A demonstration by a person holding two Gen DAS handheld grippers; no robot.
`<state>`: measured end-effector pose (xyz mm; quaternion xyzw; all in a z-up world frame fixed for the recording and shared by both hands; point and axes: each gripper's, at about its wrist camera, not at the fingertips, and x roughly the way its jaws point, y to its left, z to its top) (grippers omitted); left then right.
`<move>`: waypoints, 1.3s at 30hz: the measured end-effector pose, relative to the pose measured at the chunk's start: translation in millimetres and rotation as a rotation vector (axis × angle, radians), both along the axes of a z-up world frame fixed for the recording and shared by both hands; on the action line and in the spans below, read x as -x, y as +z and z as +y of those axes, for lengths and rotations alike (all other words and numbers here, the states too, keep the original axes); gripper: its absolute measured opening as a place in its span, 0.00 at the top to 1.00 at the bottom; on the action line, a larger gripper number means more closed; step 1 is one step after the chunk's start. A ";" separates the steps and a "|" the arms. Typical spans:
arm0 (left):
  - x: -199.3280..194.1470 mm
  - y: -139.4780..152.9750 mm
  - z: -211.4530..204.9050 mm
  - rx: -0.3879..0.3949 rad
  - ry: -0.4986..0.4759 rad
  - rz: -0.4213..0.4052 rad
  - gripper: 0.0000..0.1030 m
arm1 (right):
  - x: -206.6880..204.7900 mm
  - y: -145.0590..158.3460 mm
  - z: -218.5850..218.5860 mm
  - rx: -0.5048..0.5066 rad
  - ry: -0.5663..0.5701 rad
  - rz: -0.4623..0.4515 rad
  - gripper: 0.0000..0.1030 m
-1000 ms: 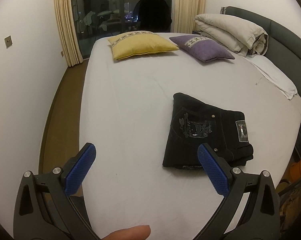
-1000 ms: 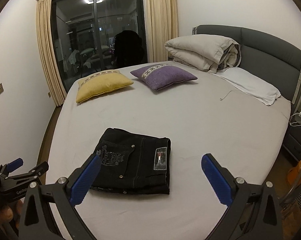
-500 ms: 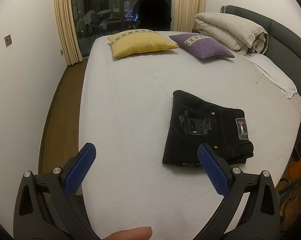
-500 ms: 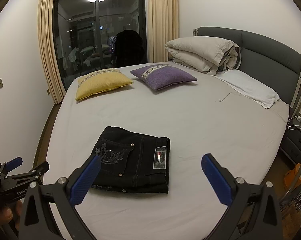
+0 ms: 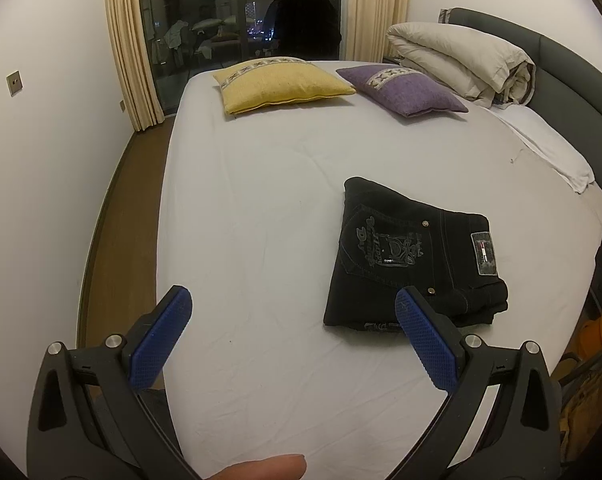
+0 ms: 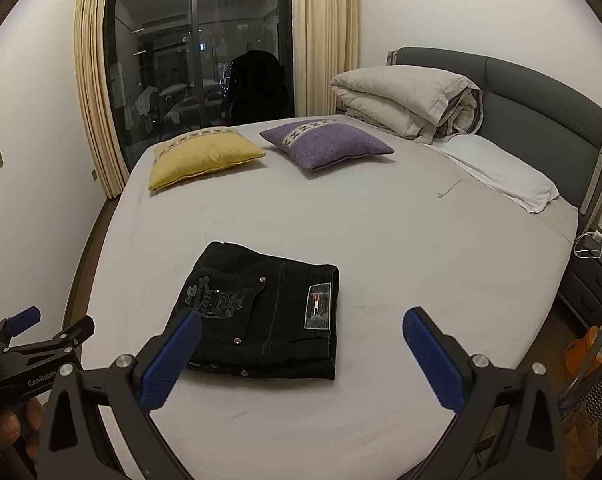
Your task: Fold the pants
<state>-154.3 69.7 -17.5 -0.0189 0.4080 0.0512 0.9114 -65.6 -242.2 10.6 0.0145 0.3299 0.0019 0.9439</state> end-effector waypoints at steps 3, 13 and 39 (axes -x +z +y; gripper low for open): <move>0.2 0.0 -0.1 0.000 0.000 0.000 0.00 | 0.2 -0.1 -0.5 0.001 0.001 0.003 0.00; 0.7 0.6 -0.4 0.001 0.001 0.000 0.00 | -0.2 -3.2 -1.7 0.010 0.006 0.020 0.00; 0.9 -4.5 -1.9 0.004 -0.010 0.006 0.00 | -3.6 -8.0 -2.0 0.028 0.017 0.052 0.00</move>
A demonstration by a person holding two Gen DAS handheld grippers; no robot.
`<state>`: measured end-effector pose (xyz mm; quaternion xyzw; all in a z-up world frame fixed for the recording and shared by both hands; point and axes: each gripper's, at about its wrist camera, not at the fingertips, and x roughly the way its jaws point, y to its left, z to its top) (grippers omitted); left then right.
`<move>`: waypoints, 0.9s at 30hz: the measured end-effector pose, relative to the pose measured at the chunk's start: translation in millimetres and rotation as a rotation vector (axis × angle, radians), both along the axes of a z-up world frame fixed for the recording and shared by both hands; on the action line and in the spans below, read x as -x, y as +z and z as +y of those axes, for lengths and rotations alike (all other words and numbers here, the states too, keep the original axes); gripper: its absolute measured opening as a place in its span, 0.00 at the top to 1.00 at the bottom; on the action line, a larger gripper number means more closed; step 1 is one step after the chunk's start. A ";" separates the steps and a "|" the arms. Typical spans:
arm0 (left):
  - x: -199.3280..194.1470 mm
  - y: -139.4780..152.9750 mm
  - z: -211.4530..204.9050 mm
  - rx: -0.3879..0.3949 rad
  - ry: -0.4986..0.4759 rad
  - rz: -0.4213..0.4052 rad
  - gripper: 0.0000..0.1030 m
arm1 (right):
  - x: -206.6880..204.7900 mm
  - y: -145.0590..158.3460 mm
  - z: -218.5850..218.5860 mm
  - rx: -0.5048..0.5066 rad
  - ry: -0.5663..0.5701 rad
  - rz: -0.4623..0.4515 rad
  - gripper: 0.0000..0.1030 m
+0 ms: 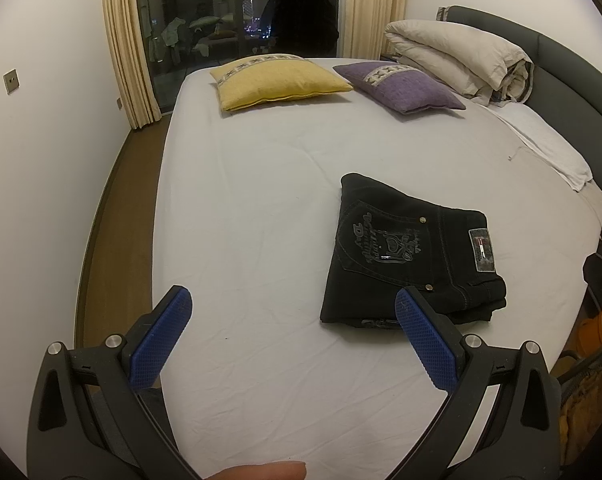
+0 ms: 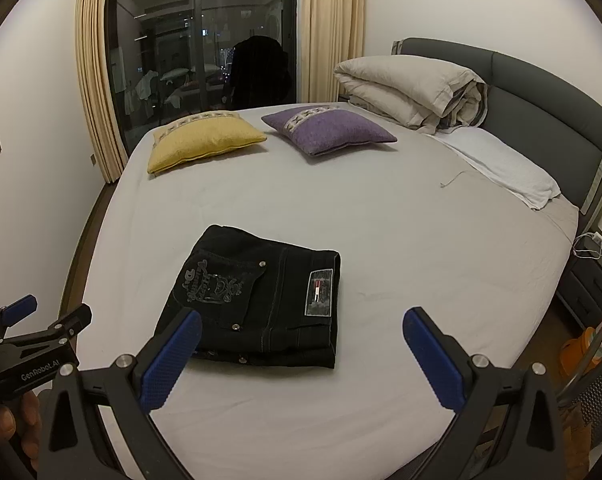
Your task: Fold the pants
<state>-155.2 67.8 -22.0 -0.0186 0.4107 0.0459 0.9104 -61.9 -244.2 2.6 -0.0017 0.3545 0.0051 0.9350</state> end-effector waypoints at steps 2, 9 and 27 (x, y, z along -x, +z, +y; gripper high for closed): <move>-0.6 -0.5 0.1 0.001 -0.003 0.003 0.00 | -1.0 -0.3 0.0 0.003 0.000 0.003 0.00; -1.5 -1.0 0.5 0.005 -0.003 0.006 0.00 | -5.5 -4.2 -0.6 0.014 -0.007 0.028 0.00; -10.8 -8.2 5.1 0.022 -0.007 0.028 0.00 | -8.1 -10.6 2.8 0.019 0.001 0.058 0.00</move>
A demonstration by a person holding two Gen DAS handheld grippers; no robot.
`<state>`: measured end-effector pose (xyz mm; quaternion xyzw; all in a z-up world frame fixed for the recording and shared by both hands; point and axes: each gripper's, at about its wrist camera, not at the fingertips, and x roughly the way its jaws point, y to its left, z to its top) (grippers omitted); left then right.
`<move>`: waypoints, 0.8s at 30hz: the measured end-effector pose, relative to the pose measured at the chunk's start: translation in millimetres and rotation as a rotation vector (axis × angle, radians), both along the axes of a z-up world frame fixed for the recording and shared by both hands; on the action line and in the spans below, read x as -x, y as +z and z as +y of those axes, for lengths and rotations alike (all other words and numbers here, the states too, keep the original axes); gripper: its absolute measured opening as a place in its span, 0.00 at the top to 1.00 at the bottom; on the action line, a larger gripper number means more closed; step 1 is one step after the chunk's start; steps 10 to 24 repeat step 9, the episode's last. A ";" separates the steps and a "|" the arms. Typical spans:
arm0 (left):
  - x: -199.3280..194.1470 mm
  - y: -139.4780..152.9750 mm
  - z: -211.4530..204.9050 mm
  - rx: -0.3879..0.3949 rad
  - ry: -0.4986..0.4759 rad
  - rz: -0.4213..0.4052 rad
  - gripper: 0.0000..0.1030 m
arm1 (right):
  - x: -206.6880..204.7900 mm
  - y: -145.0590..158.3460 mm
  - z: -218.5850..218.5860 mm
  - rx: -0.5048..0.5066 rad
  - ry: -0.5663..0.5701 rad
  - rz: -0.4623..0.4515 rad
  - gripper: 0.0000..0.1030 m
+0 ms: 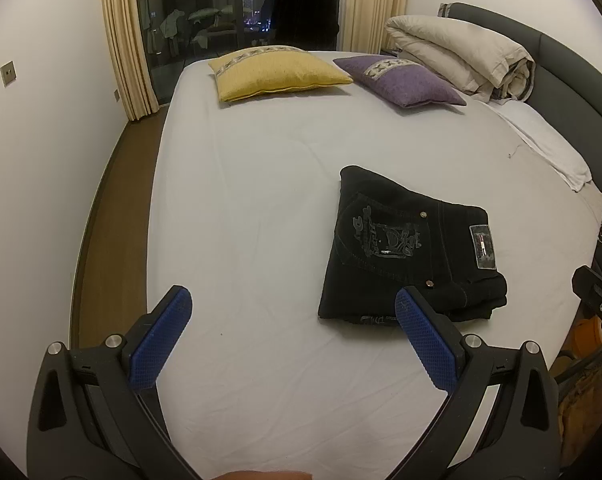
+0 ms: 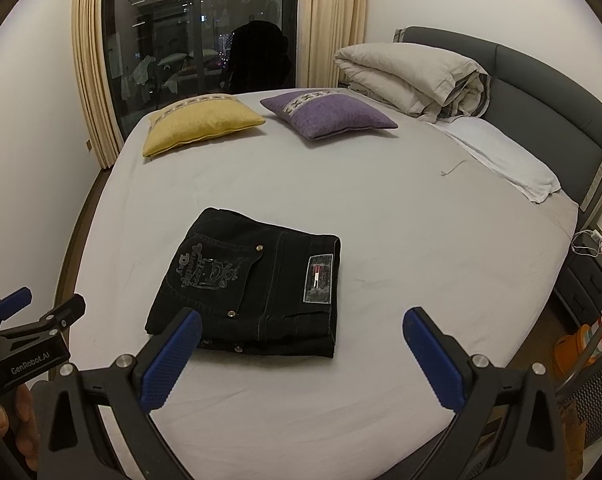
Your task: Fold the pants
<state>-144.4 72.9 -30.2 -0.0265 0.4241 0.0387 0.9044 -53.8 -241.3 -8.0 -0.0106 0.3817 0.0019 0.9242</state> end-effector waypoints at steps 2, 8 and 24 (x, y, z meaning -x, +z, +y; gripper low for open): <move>-1.0 -0.2 0.8 0.000 -0.001 -0.001 0.00 | 0.4 -0.5 0.5 0.001 0.000 0.003 0.00; 2.2 0.3 -2.8 -0.023 -0.011 -0.023 0.00 | -0.1 -2.9 0.3 0.001 0.000 0.013 0.00; 2.3 0.3 -3.3 -0.025 -0.011 -0.025 0.00 | -0.4 -3.2 0.3 0.001 0.000 0.014 0.00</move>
